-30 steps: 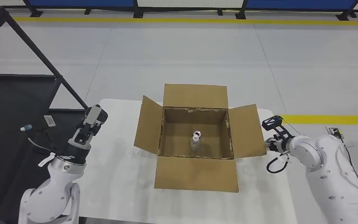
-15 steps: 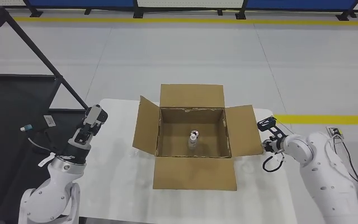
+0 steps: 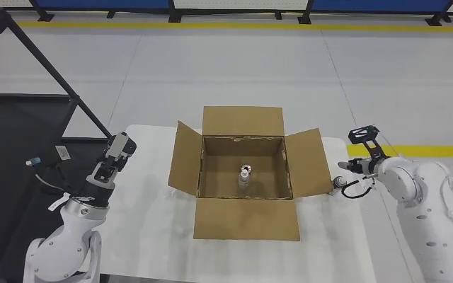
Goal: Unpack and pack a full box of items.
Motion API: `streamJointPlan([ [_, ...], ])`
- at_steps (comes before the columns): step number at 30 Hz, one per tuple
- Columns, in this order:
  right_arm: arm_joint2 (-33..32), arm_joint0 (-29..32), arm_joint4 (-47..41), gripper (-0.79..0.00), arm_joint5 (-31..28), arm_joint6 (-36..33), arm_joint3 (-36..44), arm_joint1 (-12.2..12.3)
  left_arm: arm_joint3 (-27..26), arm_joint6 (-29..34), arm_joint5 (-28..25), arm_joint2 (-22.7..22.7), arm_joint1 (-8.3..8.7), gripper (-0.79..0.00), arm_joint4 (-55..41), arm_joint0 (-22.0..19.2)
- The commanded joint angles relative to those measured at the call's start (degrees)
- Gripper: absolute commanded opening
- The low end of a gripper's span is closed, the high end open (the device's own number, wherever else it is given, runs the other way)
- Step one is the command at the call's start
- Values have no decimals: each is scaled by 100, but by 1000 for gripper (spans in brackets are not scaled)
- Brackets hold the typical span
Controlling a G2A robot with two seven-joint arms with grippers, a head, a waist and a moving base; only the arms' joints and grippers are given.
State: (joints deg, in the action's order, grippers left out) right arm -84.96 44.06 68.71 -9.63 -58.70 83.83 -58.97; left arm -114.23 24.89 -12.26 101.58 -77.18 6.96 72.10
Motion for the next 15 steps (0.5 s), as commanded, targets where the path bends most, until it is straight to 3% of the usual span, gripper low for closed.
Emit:
streamJointPlan([
  [1, -181, 190, -7, 0, 396, 174, 945, 6, 0, 0, 0, 0, 0, 0, 0, 0],
  [4, -72, 335, -239, 0, 487, 425, 1847, -23, 0, 0, 0, 0, 0, 0, 0, 0],
  [7, 492, 139, -678, 0, -28, 515, 2068, -82, 0, 0, 0, 0, 0, 0, 0, 0],
  [11, 1768, -679, -1103, 0, -732, 237, 1366, -259, 0, 0, 0, 0, 0, 0, 0, 0],
  [15, 3140, -1599, -1284, 0, -877, 31, 133, -595, 0, 0, 0, 0, 0, 0, 0, 0],
])
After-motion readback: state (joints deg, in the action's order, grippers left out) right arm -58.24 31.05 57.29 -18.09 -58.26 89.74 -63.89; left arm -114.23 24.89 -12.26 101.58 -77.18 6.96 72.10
